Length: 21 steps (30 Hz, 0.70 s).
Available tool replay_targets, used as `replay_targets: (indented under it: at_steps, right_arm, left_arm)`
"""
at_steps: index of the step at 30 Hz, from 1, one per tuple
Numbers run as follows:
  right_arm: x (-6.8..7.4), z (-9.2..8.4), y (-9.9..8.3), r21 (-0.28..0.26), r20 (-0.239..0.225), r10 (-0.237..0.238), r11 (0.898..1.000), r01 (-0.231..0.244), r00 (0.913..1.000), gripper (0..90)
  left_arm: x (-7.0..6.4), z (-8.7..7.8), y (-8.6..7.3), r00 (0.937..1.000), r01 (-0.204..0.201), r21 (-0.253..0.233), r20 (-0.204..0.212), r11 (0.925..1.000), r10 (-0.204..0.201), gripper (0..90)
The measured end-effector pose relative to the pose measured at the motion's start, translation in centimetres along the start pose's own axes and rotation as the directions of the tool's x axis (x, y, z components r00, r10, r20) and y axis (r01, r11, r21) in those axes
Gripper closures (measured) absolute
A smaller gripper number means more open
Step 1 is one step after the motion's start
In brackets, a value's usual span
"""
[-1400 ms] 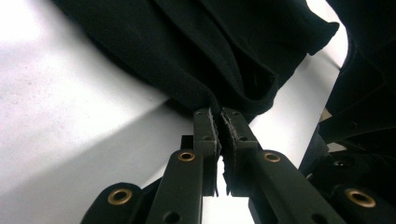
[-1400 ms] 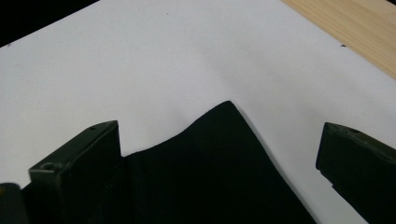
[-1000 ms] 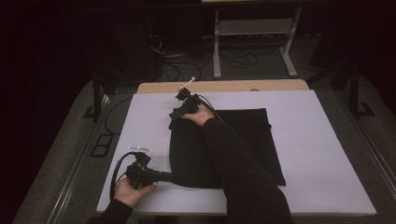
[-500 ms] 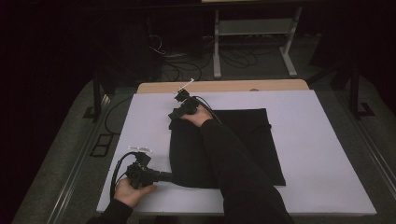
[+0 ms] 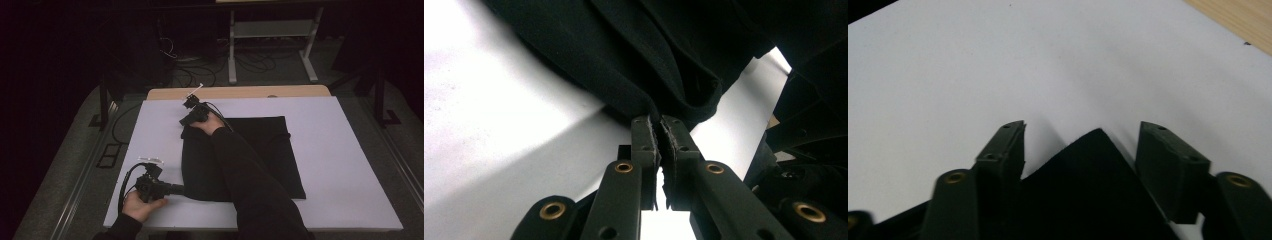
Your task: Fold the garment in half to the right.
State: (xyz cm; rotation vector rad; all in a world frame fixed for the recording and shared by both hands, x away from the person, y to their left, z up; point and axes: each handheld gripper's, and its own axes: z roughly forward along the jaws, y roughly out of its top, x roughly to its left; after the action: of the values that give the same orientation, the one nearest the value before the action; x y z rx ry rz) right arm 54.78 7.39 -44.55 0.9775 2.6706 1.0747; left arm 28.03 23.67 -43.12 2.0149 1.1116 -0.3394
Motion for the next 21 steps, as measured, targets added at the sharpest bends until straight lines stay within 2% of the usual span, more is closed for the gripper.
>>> replay_targets:
  at_steps: [5,8,10,12,18,21]
  right_arm:
    - [0.06,0.18,0.22,-0.008,0.019,0.022,1.0,-0.022,0.9996,42.3]
    - [-0.07,0.21,0.28,-0.016,0.033,0.045,0.999,-0.045,0.9984,50.5]
    - [-0.19,0.22,0.34,-0.017,0.036,0.055,0.998,-0.054,0.9979,52.4]
    - [-0.19,0.19,0.39,-0.013,0.051,0.053,0.999,-0.053,0.9973,59.4]
    - [-0.36,-0.03,0.41,0.008,0.05,0.05,0.999,-0.051,0.9975,81.1]
    - [-0.45,-0.12,0.36,0.015,0.039,0.061,0.998,-0.062,0.9973,83.8]
  left_arm:
    - [-0.01,0.0,-0.01,1.0,0.002,-0.002,0.001,1.0,-0.002,83.5]
    - [0.0,0.0,0.01,1.0,-0.003,0.003,0.0,1.0,0.003,83.6]
    - [-0.02,-0.01,-0.01,1.0,-0.001,0.002,0.0,1.0,0.001,83.5]
    - [-0.01,-0.02,-0.01,1.0,0.0,0.0,0.002,1.0,0.0,83.5]
    - [0.0,-0.01,0.0,1.0,-0.001,0.0,0.003,1.0,0.001,83.5]
    - [0.0,-0.02,0.01,1.0,0.0,-0.001,0.005,1.0,0.0,83.5]
